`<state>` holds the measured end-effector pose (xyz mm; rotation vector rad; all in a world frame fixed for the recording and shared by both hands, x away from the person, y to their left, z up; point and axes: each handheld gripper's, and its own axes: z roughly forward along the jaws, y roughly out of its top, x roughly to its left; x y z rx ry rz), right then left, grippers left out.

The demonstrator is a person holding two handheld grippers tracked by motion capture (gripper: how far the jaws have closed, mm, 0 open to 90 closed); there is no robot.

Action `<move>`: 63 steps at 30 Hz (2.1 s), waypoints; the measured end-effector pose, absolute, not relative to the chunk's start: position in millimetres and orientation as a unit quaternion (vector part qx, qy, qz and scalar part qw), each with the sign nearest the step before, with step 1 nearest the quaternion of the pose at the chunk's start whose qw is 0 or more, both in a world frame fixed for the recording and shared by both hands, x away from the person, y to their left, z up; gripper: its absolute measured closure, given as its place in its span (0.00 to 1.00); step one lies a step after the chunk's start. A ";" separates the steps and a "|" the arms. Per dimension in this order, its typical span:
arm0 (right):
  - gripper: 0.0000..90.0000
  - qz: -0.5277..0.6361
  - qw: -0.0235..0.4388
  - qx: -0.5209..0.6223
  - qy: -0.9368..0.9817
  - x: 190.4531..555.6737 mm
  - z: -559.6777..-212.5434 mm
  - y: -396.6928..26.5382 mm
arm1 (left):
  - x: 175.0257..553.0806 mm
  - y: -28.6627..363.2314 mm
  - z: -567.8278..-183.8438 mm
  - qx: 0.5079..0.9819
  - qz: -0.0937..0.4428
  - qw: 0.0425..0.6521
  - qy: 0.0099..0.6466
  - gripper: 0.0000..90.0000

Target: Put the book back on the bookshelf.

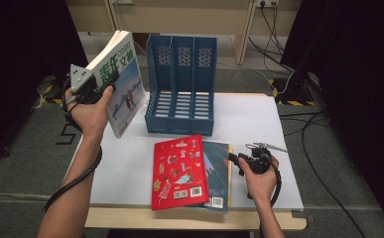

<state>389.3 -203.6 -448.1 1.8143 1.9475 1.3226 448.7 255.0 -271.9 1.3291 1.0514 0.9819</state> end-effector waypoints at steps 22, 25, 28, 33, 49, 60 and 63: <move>0.58 0.449 0.090 0.612 0.645 388.4 -444.8 -208.0 | 474.4 229.0 -266.8 0.563 0.405 0.570 0.442 0.82; 0.58 0.449 0.090 0.611 0.646 388.4 -444.5 -209.2 | 479.2 225.2 -265.5 0.563 0.404 0.569 0.442 0.82; 0.58 0.448 0.092 0.609 0.648 388.3 -444.4 -210.2 | 483.4 221.0 -264.0 0.564 0.403 0.568 0.443 0.82; 0.58 0.451 0.085 0.615 0.641 387.5 -442.6 -210.9 | 491.8 213.2 -261.5 0.566 0.406 0.566 0.441 0.82; 0.58 0.454 0.089 0.614 0.640 387.1 -442.2 -212.1 | 520.1 197.0 -269.0 0.569 0.404 0.560 0.446 0.82; 0.58 0.457 0.089 0.612 0.639 386.9 -440.9 -213.1 | 538.0 190.0 -271.6 0.573 0.408 0.551 0.449 0.82; 0.58 0.457 0.088 0.612 0.640 387.0 -441.2 -212.9 | 543.6 188.5 -272.5 0.573 0.409 0.549 0.450 0.82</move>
